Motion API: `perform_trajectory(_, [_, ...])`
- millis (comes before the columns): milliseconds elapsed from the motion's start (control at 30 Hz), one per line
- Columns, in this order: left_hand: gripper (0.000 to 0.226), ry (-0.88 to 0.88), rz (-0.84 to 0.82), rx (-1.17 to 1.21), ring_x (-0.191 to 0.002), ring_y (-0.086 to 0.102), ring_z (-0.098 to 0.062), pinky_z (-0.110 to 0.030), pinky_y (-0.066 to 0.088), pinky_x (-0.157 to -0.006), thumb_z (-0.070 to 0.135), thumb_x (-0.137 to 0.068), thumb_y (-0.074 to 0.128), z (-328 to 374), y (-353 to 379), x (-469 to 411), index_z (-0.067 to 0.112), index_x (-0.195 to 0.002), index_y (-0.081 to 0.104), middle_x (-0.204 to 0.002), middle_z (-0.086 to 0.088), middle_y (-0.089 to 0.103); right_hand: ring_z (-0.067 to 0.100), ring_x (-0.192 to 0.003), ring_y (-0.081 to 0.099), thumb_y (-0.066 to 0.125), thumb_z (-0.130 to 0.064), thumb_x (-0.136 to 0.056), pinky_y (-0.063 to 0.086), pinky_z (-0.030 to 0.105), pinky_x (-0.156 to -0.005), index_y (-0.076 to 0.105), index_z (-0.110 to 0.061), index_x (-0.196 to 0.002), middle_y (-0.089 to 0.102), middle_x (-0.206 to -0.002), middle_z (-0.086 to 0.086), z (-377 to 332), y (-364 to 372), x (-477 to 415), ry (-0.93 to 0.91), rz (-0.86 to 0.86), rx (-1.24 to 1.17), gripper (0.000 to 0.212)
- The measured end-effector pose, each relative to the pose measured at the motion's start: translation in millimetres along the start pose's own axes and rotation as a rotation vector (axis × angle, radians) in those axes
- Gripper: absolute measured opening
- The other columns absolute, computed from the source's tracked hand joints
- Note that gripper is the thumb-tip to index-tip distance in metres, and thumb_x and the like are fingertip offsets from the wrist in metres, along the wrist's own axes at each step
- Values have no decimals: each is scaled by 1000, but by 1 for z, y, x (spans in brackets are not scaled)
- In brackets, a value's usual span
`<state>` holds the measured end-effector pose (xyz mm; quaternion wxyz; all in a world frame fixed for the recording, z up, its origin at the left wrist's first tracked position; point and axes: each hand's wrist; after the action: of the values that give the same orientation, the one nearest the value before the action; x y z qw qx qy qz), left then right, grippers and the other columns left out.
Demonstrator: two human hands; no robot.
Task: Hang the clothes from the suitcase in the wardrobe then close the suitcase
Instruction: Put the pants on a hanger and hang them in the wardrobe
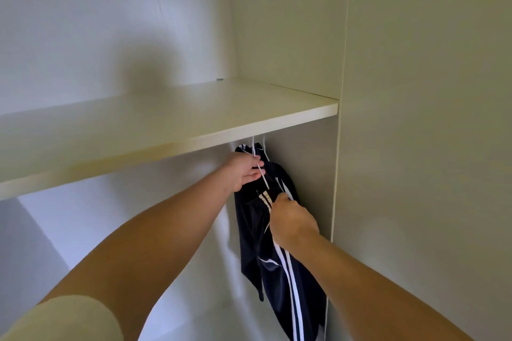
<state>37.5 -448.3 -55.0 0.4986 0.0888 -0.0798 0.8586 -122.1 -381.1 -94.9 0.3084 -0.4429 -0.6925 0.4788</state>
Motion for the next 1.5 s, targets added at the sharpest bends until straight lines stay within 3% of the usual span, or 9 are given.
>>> perform_trajectory(267, [15,41,-12,37,-76,66,-14,-22,57,-69,7,-105,50,8,-2,-56,7,-116,60,-91,-3,66,36,-107,66,42,-15,-105,50,40,-76,40,-2,-135,65,-121,18,-4,2,-54,-31,97,0,33])
perform_trajectory(500, [24,1,-97,18,-77,71,-22,-29,62,-70,4,-99,62,-13,-7,-69,-1,-122,57,-97,-15,66,35,-110,64,44,-2,-98,52,41,-87,46,-3,-129,63,-123,16,2,17,-67,27,-37,57,32])
perform_trajectory(667, [27,56,-76,-73,-88,72,-33,-36,60,-84,-1,-98,60,-10,-10,-62,-4,-125,55,-100,-21,66,31,-96,68,46,-15,-102,48,34,-73,50,-11,-117,66,-113,12,8,18,-71,-6,-8,30,16])
perform_trajectory(867, [22,208,56,-300,-87,74,-30,-30,62,-76,-1,-90,70,-21,-32,-41,0,-112,69,-101,-20,73,33,-98,65,31,-36,-108,44,37,-71,51,-12,-120,66,-111,13,15,7,-58,-51,118,57,33])
perform_trajectory(933, [15,241,103,-339,-81,75,-26,-35,62,-83,0,-88,71,-26,-44,-24,5,-101,73,-92,-15,74,33,-94,65,29,-36,-109,46,37,-72,52,-13,-116,67,-108,12,14,6,-47,-79,163,42,34])
perform_trajectory(1000, [15,284,142,-426,-71,71,-16,-25,60,-75,0,-87,71,-34,-56,-4,14,-92,72,-87,-8,73,32,-90,64,27,-36,-109,46,37,-71,52,-13,-115,67,-106,11,13,8,-36,-104,196,20,34])
perform_trajectory(1167, [15,304,188,-594,-84,73,-21,-30,60,-83,6,-91,67,-74,-93,69,14,-100,77,-95,-6,74,26,-88,65,36,-31,-108,44,33,-66,49,-12,-123,64,-103,9,15,27,6,-153,181,41,28])
perform_trajectory(1267, [16,272,169,-610,-85,72,-22,-25,58,-77,4,-94,64,-102,-113,122,13,-101,76,-95,-3,73,21,-86,63,44,-27,-105,46,29,-66,50,-12,-121,62,-98,6,12,43,34,-245,133,50,23])
perform_trajectory(1500, [18,168,333,-813,-80,71,-10,-27,58,-83,13,-95,61,-188,-180,298,23,-100,76,-90,7,72,26,-77,63,29,-36,-109,54,41,-68,48,-15,-100,62,-89,5,-52,108,147,-552,31,-171,30])
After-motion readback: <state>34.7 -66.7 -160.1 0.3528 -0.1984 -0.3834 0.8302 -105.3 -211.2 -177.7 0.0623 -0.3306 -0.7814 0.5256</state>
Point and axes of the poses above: each hand's wrist, its own x-axis away from the middle knuckle, its own y-axis out of the palm, z = x × y
